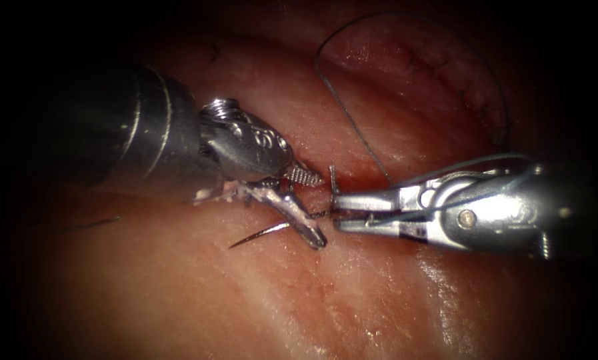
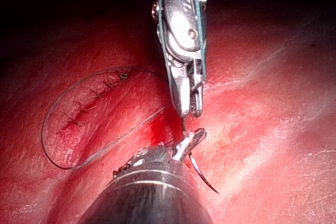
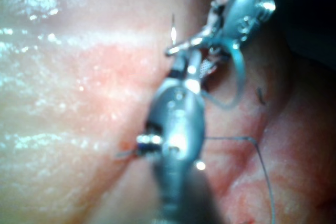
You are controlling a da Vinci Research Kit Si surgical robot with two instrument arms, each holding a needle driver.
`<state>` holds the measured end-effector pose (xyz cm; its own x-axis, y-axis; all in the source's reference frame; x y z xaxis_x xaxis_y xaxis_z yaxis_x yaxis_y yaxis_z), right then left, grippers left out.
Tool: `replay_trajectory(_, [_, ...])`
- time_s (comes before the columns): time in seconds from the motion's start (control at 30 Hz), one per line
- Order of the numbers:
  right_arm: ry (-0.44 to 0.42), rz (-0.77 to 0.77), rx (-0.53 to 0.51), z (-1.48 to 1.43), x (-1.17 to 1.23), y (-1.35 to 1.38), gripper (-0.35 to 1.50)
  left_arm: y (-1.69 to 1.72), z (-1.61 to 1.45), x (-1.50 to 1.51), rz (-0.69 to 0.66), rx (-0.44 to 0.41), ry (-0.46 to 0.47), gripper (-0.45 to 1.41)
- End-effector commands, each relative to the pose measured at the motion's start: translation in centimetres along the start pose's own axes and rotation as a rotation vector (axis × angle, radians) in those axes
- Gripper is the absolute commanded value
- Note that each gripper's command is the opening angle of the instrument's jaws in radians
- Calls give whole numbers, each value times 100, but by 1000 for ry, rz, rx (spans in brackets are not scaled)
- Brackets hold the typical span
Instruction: Wound Closure
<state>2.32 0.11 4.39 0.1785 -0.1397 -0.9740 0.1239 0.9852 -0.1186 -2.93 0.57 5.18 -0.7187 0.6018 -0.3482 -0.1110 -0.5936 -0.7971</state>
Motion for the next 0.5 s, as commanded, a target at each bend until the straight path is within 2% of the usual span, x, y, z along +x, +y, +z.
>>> replay_trajectory(0.03, [0, -25, 8, 9, -4, -4, -35, -2, 9, -2, 6, -4, -15, 51])
replay_trajectory(0.13, [1, -43, 16, 9, -2, -5, -35, -2, 10, -3, 6, -15, -42, 47])
replay_trajectory(0.17, [4, -56, 19, 8, -1, -6, -35, -3, 11, -3, 7, -21, -54, 39])
replay_trajectory(0.3, [7, -68, 21, 8, -1, -6, -35, -2, 14, -5, 10, -28, -81, 31])
replay_trajectory(0.5, [11, -92, 24, 8, 4, -7, -35, 4, 22, -15, 18, -31, -146, 29])
